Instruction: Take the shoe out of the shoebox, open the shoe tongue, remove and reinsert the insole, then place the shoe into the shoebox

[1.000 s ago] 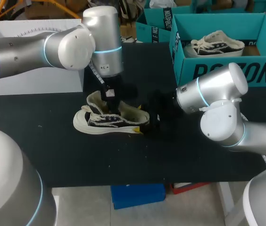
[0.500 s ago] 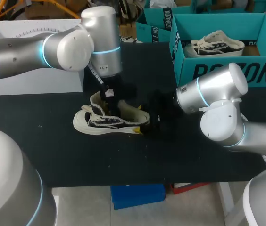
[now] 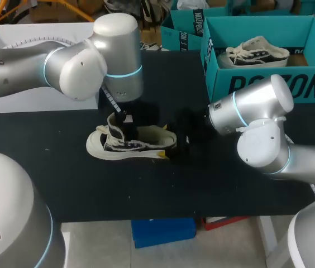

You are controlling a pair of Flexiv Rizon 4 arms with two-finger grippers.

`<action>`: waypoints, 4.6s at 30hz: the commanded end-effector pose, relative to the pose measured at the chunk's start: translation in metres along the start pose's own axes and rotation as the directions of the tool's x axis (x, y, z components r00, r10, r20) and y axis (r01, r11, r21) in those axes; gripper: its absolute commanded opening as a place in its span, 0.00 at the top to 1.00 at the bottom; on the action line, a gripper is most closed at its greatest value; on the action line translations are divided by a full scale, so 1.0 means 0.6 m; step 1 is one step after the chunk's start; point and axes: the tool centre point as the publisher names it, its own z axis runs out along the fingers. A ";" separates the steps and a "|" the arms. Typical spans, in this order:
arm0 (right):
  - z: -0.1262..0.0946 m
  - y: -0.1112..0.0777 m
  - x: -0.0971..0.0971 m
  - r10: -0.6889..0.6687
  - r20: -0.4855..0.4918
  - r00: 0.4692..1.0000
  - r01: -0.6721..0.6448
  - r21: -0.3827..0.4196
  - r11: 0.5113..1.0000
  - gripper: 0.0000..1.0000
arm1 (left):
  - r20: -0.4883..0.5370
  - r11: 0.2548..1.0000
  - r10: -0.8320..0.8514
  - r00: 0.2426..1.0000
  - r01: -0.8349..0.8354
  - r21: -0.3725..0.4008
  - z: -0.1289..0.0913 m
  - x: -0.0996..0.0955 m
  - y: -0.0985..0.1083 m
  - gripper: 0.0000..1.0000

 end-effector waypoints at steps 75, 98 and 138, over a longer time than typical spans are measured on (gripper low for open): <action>-0.001 -0.001 -0.003 0.002 0.000 1.000 -0.002 0.001 1.000 1.00 | 0.423 0.978 -0.207 0.882 0.183 0.097 -0.015 -0.060 -0.002 1.00; -0.001 -0.001 -0.003 0.002 0.000 1.000 -0.002 0.001 1.000 1.00 | 0.252 0.981 -0.182 0.950 0.160 0.107 -0.059 -0.016 -0.007 1.00; -0.001 -0.001 -0.003 0.002 0.000 1.000 -0.002 0.001 1.000 1.00 | -0.204 0.997 -0.083 0.976 0.079 -0.025 -0.111 -0.009 -0.028 1.00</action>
